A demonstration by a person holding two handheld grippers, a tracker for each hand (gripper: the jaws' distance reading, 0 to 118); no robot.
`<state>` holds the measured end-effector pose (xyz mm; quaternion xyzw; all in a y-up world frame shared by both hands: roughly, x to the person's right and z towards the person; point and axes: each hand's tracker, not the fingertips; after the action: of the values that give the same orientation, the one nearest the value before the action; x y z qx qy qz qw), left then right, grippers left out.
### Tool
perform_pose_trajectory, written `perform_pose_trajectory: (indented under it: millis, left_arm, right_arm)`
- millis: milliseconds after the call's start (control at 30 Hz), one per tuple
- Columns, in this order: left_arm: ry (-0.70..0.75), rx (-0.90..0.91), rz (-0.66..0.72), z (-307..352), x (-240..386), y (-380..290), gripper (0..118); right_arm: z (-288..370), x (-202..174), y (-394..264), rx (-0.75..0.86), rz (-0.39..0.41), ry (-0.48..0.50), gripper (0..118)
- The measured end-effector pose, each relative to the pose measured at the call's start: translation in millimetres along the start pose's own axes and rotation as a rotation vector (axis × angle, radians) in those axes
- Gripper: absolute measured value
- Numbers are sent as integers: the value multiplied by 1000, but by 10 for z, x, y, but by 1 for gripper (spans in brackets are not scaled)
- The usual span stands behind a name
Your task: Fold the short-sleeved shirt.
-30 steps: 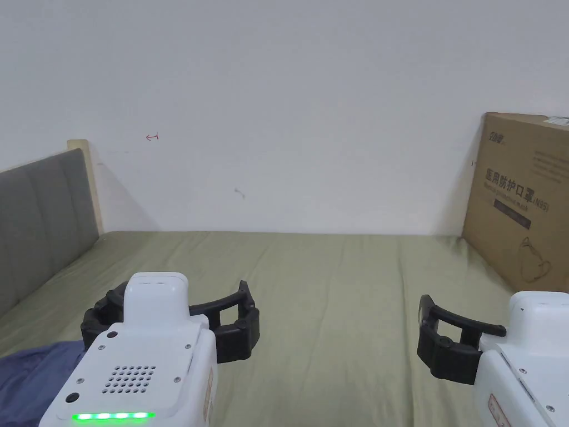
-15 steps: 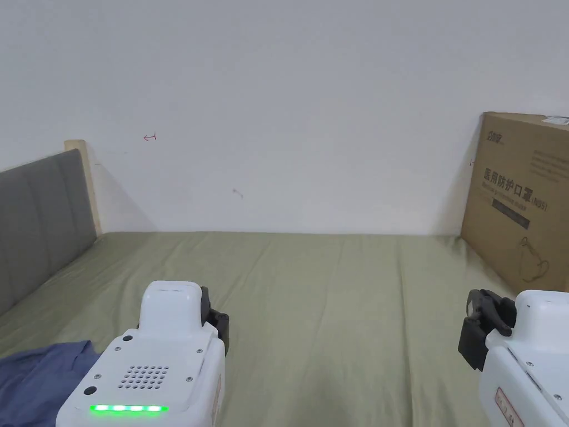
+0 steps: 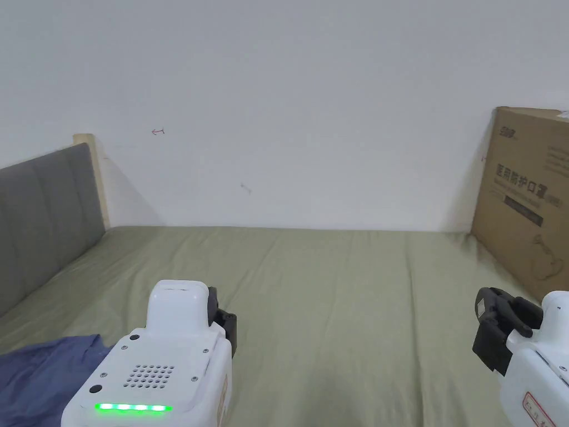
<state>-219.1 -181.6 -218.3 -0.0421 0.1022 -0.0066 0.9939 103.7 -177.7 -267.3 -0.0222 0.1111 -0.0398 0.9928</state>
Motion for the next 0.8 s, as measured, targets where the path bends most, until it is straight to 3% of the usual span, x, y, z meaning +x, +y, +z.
perform_pose_trajectory:
  millis: [133, 233, 433, 667, 800]
  left_arm:
    - [78, -19, 6, 147, -389, -31, 1]
    - [266, -1, -65, 387, -745, -58, 1]
    - [366, -50, -34, 639, -1300, -159, 1]
    - [357, -165, 74, 320, -1720, -276, 1]
    - [201, -489, 291, -454, -2329, -383, 1]
  right_arm:
    - [-189, -270, -52, -49, -4, 67, 7]
    - [-312, -543, -100, -105, -39, 168, 7]
    - [-429, -1080, -200, -136, 54, 261, 7]
    - [-557, -1225, -244, -175, 56, 373, 7]
    - [-685, -1114, -334, -244, 30, 380, 7]
